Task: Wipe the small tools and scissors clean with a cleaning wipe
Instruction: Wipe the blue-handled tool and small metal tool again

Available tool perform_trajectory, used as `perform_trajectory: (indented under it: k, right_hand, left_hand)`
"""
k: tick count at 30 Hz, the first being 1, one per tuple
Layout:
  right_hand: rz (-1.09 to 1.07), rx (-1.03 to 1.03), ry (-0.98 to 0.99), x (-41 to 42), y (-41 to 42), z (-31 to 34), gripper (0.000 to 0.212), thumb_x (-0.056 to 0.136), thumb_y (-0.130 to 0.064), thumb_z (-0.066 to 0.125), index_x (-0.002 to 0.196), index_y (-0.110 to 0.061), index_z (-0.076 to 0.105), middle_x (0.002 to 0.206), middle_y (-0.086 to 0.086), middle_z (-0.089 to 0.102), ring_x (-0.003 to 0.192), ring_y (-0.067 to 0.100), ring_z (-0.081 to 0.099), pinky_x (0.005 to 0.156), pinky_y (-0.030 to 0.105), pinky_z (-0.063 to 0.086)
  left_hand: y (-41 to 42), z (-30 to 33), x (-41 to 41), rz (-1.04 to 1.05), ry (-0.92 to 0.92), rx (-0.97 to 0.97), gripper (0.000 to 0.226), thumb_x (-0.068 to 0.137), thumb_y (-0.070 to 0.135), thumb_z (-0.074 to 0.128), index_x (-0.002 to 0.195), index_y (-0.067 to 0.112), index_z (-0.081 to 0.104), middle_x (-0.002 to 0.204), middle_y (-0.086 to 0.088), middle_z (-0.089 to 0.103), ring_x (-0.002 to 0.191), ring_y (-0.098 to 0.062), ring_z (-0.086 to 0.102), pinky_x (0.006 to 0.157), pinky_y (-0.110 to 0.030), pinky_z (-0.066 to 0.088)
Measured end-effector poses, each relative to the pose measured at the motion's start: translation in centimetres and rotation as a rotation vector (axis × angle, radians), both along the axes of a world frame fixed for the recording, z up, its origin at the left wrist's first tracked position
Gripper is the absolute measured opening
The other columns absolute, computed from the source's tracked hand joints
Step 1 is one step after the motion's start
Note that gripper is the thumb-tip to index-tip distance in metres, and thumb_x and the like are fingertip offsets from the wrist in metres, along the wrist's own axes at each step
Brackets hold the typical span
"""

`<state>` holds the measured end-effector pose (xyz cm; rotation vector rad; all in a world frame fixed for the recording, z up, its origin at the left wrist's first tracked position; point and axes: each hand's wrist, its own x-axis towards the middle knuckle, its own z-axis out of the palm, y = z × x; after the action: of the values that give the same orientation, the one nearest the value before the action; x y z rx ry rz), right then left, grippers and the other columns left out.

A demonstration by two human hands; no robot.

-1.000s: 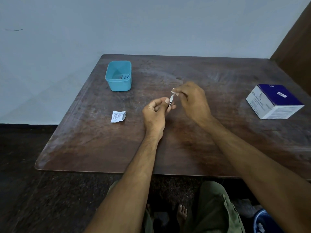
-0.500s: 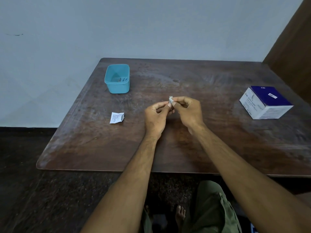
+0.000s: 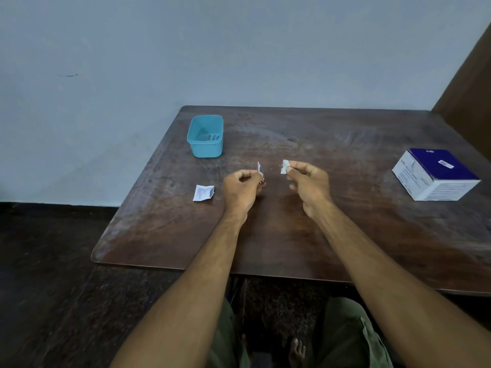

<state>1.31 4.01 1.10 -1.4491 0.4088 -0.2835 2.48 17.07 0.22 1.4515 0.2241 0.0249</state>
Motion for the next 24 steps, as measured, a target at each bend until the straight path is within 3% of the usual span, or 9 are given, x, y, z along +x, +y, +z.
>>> perform_trajectory:
  k: [3,6,9,14,16,18,20,24]
  right_hand:
    - [0.015,-0.006,-0.005,0.4,0.4,0.0,0.016,0.088,-0.008,0.066,0.084,-0.023,0.068,0.075,-0.006,0.065,0.066,0.003,0.057,0.055,0.015,0.046]
    - [0.026,-0.024,-0.009,1.1,0.7,-0.1,0.017,0.087,-0.009,0.066,0.082,-0.025,0.068,0.076,-0.005,0.066,0.066,0.004,0.058,0.053,0.015,0.046]
    - [0.033,-0.029,0.001,1.7,1.0,-0.4,0.013,0.087,-0.009,0.067,0.086,-0.022,0.07,0.077,-0.004,0.067,0.066,0.004,0.058,0.052,0.015,0.046]
    - [0.04,-0.029,0.012,3.1,1.0,-0.9,0.012,0.087,-0.008,0.067,0.089,-0.019,0.071,0.077,-0.003,0.067,0.068,0.005,0.058,0.055,0.019,0.046]
    - [0.043,-0.047,0.011,3.9,1.0,-0.7,0.015,0.087,-0.009,0.067,0.084,-0.023,0.071,0.077,-0.003,0.067,0.068,0.005,0.058,0.055,0.019,0.046]
    - [0.044,-0.056,-0.004,4.8,0.9,-0.4,0.014,0.087,-0.008,0.066,0.086,-0.021,0.071,0.075,-0.004,0.067,0.067,0.005,0.057,0.053,0.018,0.045]
    - [0.042,-0.065,-0.019,5.7,0.9,-0.1,0.014,0.088,-0.007,0.065,0.086,-0.02,0.07,0.074,-0.004,0.066,0.065,0.004,0.056,0.051,0.017,0.044]
    - [0.044,-0.065,-0.01,6.9,0.9,-0.4,0.016,0.087,-0.009,0.066,0.081,-0.024,0.07,0.077,-0.005,0.067,0.066,0.004,0.057,0.051,0.017,0.044]
  left_hand:
    - [2.7,1.3,1.8,0.06,-0.043,0.215,0.017,0.084,0.011,0.067,0.072,0.023,0.068,0.073,0.002,0.071,0.076,-0.017,0.072,0.07,-0.032,0.059]
    - [5.6,3.7,4.4,0.166,-0.118,0.424,0.02,0.079,0.013,0.068,0.062,0.023,0.067,0.068,0.006,0.068,0.067,-0.013,0.065,0.056,-0.025,0.05]
    - [8.1,6.5,7.7,0.201,-0.084,0.636,0.009,0.083,0.017,0.065,0.078,0.013,0.072,0.07,0.005,0.062,0.063,-0.008,0.062,0.051,-0.021,0.047]
    - [9.9,8.4,12.7,0.192,0.074,0.886,0.031,0.083,0.019,0.07,0.11,0.006,0.063,0.116,-0.011,0.067,0.094,-0.026,0.069,0.056,-0.027,0.047]
    - [9.9,8.4,14.1,0.158,0.084,0.992,0.034,0.082,0.018,0.07,0.112,0.005,0.06,0.116,-0.011,0.066,0.095,-0.027,0.066,0.06,-0.029,0.046]
    - [9.7,8.2,15.0,0.096,0.072,1.094,0.033,0.082,0.017,0.07,0.111,0.005,0.059,0.111,-0.011,0.066,0.085,-0.026,0.062,0.054,-0.028,0.043]
    - [9.3,7.9,15.9,0.048,0.047,1.203,0.033,0.083,0.015,0.068,0.112,0.004,0.058,0.113,-0.012,0.065,0.091,-0.027,0.063,0.06,-0.029,0.046]
    - [8.6,7.4,17.3,-0.033,0.05,1.34,0.039,0.083,0.014,0.066,0.12,0.004,0.056,0.122,-0.014,0.061,0.11,-0.031,0.06,0.085,-0.037,0.051]
